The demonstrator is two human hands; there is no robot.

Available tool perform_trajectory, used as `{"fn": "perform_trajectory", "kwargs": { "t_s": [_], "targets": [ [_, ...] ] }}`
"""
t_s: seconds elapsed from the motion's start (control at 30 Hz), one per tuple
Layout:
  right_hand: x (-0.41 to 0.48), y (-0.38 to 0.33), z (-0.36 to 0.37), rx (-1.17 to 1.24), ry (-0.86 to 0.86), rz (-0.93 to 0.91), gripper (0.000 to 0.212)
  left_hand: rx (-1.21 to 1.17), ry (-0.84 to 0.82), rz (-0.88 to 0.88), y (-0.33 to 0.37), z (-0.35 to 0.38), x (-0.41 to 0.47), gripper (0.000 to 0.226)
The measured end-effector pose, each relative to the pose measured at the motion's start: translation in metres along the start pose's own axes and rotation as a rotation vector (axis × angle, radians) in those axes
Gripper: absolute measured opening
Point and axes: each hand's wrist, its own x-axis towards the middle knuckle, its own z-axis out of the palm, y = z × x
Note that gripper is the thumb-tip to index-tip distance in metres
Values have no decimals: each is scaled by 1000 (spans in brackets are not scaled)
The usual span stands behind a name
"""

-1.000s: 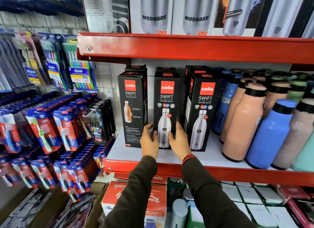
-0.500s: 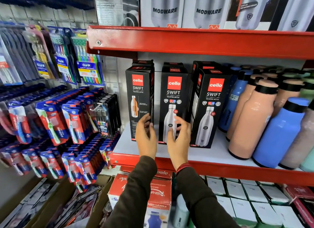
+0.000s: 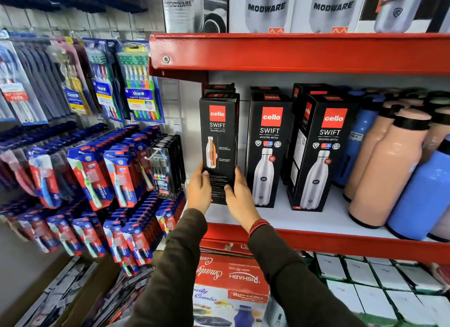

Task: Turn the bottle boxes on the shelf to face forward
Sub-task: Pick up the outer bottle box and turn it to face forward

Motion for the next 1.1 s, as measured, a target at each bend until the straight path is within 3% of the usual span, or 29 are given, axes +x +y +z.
{"fn": "perform_trajectory", "kwargs": {
  "t_s": [0.2,0.37,0.53,0.77,0.97,1.1],
  "targets": [
    [-1,-1,1,52,26,26,65,-146,6,-66,-8,-8,5,47],
    [1,-1,4,71,59,-6,80,-352,113,-78,-7,-18,3,56],
    [5,-10,10,55,160,-5,95,-314,190,-5,-4,-26,-2,49],
    [7,-18,9,58,234,-30,82,-269,237,83,-8,-28,-6,39],
    [10,-20,7,87,150,-90,85,-268,2,-79,-16,-34,22,41],
    [12,-18,6,48,97,-100,103,-267,-53,-49,-18,-35,22,42]
  ]
}}
